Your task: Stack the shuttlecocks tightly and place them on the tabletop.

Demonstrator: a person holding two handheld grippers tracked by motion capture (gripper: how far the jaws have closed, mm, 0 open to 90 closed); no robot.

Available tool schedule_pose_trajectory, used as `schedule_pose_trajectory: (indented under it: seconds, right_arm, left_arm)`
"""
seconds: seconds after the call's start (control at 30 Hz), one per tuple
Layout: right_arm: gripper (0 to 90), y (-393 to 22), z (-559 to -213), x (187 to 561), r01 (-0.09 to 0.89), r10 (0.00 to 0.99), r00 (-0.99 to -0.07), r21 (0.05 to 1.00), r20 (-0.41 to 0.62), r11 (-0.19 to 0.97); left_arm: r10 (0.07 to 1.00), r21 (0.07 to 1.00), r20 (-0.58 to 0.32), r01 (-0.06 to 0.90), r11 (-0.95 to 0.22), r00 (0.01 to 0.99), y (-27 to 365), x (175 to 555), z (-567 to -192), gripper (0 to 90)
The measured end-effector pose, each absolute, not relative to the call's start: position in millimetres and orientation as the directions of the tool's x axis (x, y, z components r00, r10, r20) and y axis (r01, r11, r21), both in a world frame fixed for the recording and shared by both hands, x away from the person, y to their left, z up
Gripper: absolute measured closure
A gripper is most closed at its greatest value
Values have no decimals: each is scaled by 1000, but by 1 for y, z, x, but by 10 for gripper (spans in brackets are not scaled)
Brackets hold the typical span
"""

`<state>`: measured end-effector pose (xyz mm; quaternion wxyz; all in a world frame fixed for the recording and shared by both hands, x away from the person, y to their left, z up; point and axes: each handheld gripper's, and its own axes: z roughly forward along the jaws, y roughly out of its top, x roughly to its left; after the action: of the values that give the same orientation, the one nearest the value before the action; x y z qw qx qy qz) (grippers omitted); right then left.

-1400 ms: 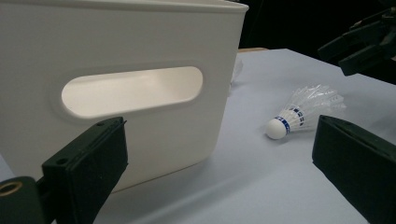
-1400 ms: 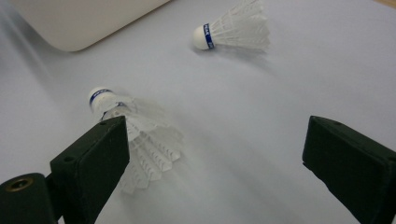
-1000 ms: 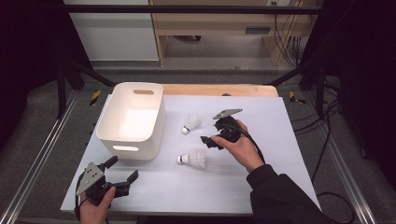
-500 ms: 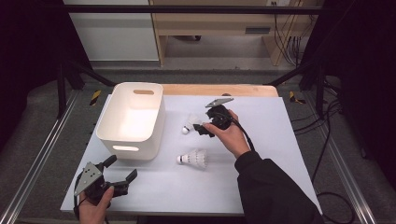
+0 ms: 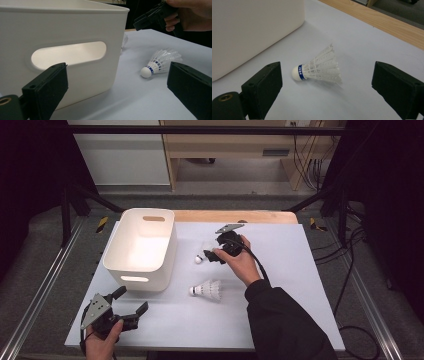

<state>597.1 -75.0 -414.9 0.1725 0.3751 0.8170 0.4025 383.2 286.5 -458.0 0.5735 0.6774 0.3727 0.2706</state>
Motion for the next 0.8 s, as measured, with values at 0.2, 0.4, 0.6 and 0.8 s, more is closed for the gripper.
schedule_pose_trajectory:
  seconds: [0.2, 0.4, 0.6, 0.8]
  right_arm:
    - [100, -72, -421, 600, 484, 756, -654, 784, 28, 390]
    - [113, -69, -430, 606, 488, 760, -648, 790, 44, 371]
    - [135, -69, -436, 611, 496, 765, -640, 800, 76, 336]
    - [194, -66, -443, 614, 495, 764, -641, 799, 72, 341]
  left_arm:
    - [814, 978, -62, 198, -66, 578, 286, 383, -458, 31]
    - [813, 978, -63, 198, -66, 579, 286, 383, -458, 31]
    - [812, 978, -63, 198, -65, 580, 286, 383, -458, 30]
    - [812, 977, -62, 201, -69, 580, 285, 384, -459, 31]
